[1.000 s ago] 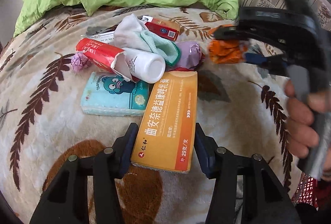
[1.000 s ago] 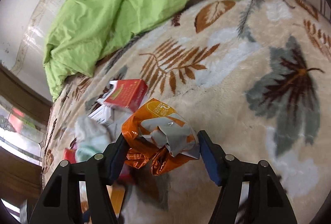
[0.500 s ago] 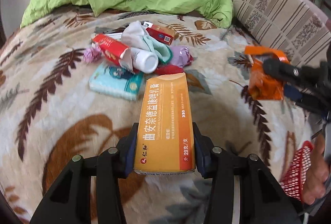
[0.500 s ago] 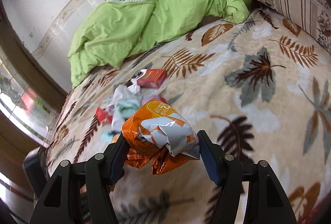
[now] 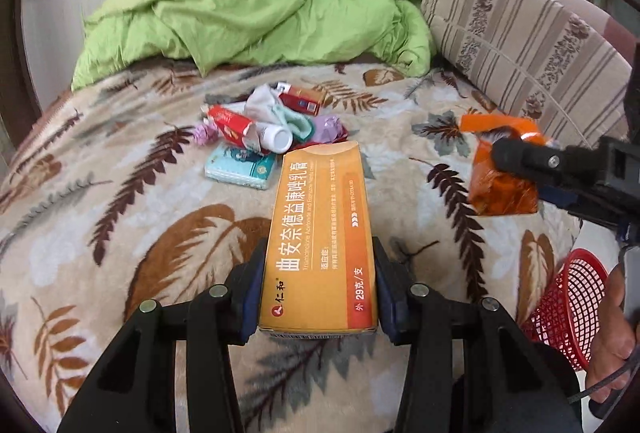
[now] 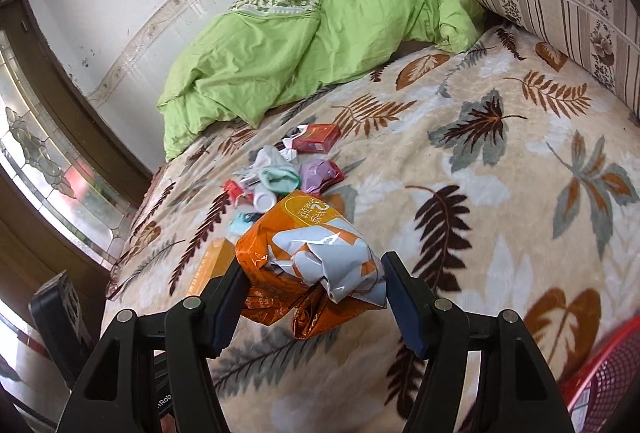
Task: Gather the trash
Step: 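Carry both items to the red basket and open both grippers over it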
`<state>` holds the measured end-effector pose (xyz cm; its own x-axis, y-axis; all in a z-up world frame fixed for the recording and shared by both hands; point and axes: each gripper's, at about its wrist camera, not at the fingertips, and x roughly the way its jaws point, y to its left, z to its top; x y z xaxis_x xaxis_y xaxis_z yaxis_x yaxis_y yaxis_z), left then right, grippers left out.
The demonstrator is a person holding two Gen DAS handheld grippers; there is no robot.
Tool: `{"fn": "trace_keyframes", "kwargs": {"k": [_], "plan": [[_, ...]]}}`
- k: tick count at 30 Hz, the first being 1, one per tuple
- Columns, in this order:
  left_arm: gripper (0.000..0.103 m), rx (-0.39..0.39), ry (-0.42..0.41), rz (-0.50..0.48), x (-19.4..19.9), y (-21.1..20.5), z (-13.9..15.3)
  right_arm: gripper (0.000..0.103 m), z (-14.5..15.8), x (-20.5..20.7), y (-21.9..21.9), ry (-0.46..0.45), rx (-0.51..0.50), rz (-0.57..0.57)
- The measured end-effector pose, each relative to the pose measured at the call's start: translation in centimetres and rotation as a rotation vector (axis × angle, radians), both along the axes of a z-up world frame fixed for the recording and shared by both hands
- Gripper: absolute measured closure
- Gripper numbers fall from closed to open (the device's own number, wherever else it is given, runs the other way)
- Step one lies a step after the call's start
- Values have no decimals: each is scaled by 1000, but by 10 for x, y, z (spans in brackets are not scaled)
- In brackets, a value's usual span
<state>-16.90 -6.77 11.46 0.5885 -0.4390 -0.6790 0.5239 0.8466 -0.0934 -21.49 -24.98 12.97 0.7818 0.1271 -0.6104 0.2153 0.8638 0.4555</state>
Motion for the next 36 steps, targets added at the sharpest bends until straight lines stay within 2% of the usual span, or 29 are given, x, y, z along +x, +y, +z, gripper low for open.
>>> {"fn": "trace_keyframes", "kwargs": {"k": [5,12,36], "plan": [[58,46,-83,43,-20,5,14,33,4,-17,12,-11,-10,5],[58,71,-126,99,-31,16,25,33,6,-31,31,-11,-48,25],[58,87,-115,113,-29,19,23,33,9,-33,38,10,-50,22]]}}
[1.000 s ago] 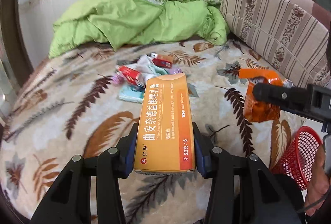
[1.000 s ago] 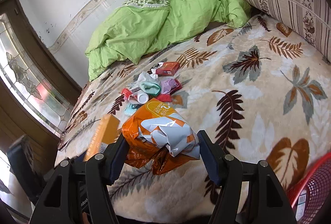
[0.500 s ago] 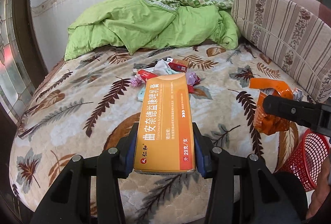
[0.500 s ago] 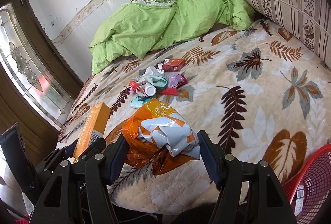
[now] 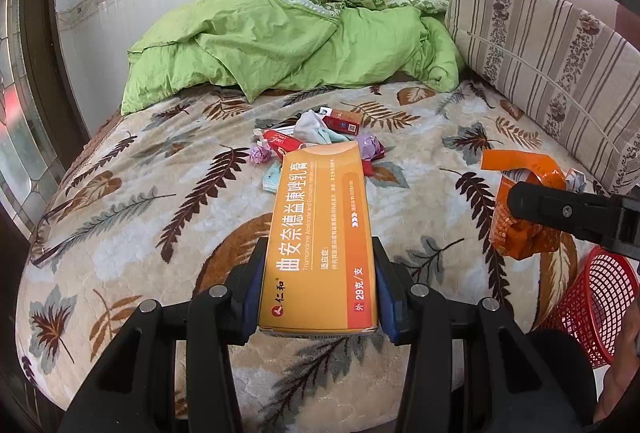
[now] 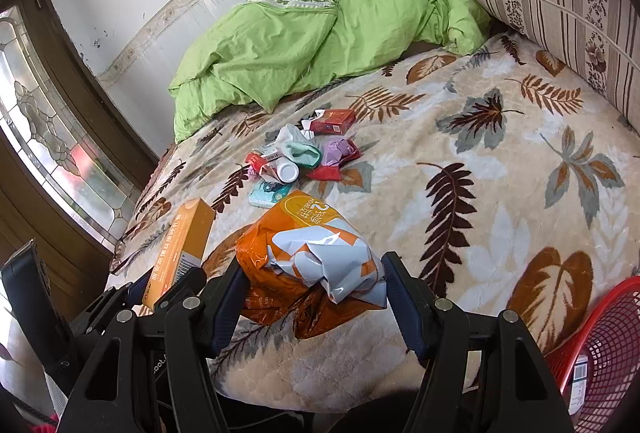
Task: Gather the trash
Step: 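Carry both items to the red basket and open both grippers over it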
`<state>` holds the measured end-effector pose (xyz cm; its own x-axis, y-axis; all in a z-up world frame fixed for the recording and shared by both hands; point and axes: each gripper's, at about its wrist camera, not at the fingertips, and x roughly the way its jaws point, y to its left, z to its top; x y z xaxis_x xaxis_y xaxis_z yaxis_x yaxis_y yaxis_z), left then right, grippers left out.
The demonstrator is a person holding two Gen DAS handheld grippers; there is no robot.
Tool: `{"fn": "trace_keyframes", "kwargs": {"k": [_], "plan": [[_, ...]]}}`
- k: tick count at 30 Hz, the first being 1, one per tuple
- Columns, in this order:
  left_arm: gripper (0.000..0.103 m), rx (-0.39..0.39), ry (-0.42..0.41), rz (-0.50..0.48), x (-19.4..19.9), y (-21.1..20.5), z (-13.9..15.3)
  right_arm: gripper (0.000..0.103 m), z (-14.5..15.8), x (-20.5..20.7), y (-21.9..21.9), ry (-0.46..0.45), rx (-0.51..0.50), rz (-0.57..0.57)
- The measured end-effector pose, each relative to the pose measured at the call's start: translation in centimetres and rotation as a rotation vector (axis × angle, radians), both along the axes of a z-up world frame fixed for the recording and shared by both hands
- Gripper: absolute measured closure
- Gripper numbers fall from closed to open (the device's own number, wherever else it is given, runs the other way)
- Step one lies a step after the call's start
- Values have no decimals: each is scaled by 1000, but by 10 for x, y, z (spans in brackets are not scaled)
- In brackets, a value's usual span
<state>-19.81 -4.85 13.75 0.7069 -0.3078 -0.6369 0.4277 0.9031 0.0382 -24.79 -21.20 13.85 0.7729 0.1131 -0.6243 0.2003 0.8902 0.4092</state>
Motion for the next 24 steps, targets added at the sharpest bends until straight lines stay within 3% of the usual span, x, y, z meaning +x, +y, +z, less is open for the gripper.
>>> {"fn": "trace_keyframes", "kwargs": {"k": [7,13,18,24], "plan": [[58,-4,13,-25,-3,-4,-2,33,-2,-4,-6,3,13,-16],[57,-32,21,-107,-14,-15,4,33,4,-20,-25,-12,26,-60],[58,-57,33,-242,-31,-43,13,33,11,-51,-55,-19,31,-139],[58,-95,95,-456,-55,-98,25,33,13,-115,-103,2,30,-289]]}}
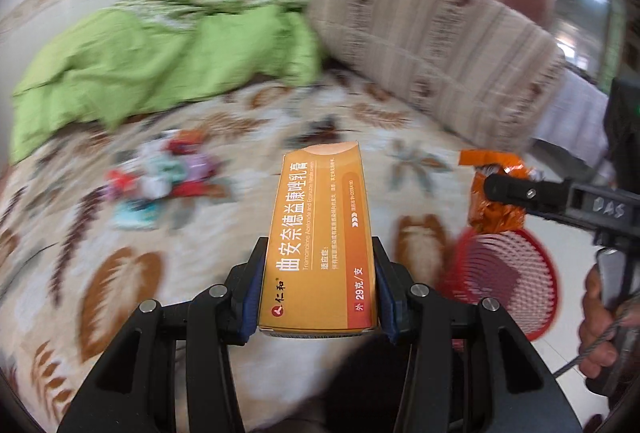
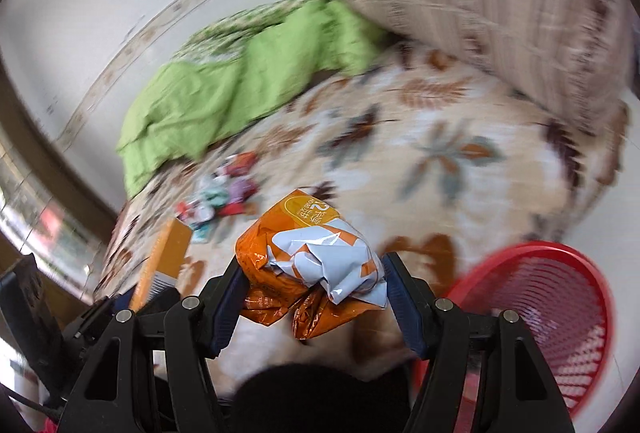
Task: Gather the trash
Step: 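Carry both items to the red basket and open both grippers over it, then move both tools back over the remaining trash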
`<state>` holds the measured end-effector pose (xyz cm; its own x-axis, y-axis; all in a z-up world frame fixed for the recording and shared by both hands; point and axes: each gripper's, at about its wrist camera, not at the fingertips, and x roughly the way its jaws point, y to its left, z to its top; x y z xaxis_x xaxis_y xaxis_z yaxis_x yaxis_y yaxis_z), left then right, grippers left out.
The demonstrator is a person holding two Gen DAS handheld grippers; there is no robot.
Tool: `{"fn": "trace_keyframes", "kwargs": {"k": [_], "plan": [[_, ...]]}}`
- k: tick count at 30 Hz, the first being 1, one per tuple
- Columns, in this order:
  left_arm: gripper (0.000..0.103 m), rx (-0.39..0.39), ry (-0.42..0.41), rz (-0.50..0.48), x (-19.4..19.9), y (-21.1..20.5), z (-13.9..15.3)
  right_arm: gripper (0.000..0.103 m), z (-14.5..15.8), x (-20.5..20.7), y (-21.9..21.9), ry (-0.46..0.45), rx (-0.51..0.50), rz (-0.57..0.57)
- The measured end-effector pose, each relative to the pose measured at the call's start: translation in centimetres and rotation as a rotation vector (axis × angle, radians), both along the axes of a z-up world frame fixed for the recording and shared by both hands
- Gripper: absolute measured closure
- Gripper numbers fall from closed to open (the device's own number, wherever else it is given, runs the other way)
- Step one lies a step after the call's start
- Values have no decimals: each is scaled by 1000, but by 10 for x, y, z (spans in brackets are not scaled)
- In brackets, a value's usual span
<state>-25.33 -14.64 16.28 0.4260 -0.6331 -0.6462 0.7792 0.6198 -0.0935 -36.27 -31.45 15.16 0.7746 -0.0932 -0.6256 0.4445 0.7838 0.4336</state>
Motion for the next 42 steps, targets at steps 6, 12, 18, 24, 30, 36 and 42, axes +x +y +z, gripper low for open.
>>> {"fn": "trace_keyframes", "kwargs": {"k": [6,12,18,24,30,36,42], "plan": [[57,-1,125,-235,-36,-69,2,32,1,-75,-51,37,-3,-189],[56,40,179,-372,-72,-126,-13,30,-6,-121,-80,56,20,-305],[34,44,187,-379,-78,-134,-17,25,-12,-130,-92,59,51,-325],[34,28,183,-305,-58,-114,-12,24,-11,-121,-89,34,52,-294],[34,19,186,-193,-28,-77,-15,24,-12,-83,-68,23,47,-200],[34,6,209,-63,10,-35,-21,24,-14,-33,-40,33,28,-81],[34,-18,235,61,47,4,-23,24,-16,16,-11,42,8,30]]}}
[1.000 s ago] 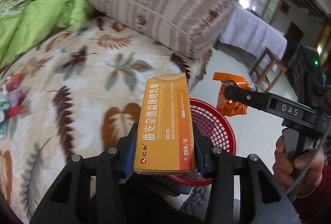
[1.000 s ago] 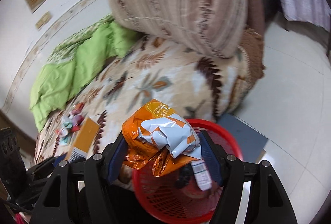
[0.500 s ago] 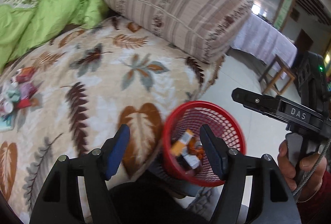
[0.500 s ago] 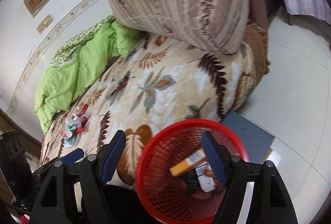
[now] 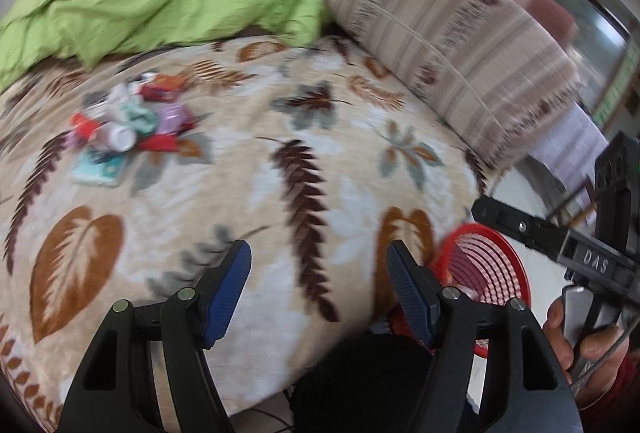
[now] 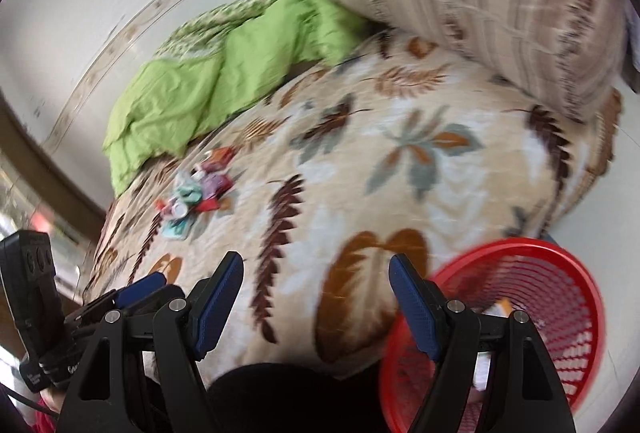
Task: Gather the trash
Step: 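Move both tools back over the remaining trash, then grasp the red toothpaste tube with the left gripper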
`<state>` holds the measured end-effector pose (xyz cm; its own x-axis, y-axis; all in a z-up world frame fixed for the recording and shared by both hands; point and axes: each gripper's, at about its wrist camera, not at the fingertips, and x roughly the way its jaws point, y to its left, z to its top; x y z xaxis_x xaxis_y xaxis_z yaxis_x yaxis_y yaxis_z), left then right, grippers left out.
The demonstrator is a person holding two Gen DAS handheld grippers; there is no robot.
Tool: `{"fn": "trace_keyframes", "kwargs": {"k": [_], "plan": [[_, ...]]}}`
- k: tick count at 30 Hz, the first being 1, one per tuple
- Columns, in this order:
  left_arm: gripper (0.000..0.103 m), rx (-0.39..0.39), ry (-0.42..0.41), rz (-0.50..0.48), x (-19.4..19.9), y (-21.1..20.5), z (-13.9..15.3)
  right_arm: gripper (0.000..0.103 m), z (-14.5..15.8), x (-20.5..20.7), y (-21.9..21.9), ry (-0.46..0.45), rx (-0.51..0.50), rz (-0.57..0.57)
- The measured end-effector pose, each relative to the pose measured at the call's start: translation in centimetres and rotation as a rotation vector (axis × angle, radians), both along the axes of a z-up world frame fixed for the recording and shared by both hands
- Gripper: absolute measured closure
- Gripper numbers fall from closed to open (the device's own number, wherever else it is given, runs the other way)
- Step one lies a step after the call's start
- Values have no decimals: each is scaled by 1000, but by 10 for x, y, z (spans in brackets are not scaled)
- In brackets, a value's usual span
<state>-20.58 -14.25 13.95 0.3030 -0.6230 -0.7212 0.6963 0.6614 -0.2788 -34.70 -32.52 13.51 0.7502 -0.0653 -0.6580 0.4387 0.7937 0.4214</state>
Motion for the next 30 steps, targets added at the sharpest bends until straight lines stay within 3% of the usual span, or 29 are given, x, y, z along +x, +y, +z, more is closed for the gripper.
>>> {"fn": "trace_keyframes", "kwargs": {"k": [10,19,26,30], "plan": [[34,-31,30,203,58,63,-2,24,-11,96,47,29,-16,155],[34,-32,60,429,138,112,1,24,-36,177,81,37,-33,176],[36,-85,189,556,222,112,-10,24,-46,179,86,24,-24,196],[50,-83,280,603,257,104,-33,24,-47,176,82,16,-9,189]]}}
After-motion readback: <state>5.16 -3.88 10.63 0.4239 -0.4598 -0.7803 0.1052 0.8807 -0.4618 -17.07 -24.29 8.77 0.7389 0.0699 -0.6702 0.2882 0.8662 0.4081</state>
